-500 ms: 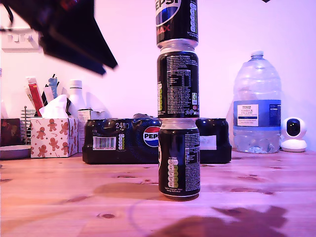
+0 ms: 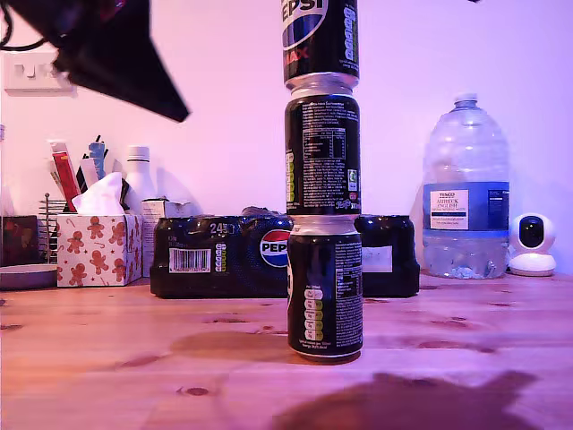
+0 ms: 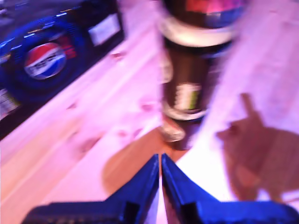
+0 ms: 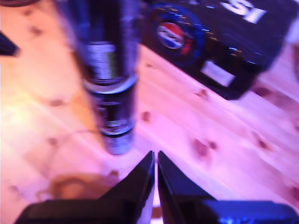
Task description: Stack up the Pepsi cans on top of each other
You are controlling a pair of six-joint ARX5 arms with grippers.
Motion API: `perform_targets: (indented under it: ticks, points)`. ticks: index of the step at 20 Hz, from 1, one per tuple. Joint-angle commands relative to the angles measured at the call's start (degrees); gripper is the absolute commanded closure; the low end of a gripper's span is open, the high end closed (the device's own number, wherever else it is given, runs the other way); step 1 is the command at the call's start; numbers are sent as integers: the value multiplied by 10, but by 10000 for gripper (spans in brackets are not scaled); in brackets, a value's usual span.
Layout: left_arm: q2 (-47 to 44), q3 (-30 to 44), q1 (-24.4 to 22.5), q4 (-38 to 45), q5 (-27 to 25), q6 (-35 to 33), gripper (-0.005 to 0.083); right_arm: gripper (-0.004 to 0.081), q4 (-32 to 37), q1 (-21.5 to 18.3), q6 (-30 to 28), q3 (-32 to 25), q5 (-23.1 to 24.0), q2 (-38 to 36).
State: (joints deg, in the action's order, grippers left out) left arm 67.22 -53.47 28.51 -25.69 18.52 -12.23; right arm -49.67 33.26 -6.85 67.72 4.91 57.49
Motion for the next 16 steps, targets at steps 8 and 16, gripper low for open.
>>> perform_targets:
  ticks: [8,16]
  points:
    - [-89,70,-88,58,35,5,797,783,105,-101,-5,-103,-3,-127]
    - [-197,128,-160,82,49,31,797,783,177,-150,-3,-230,-5,-253]
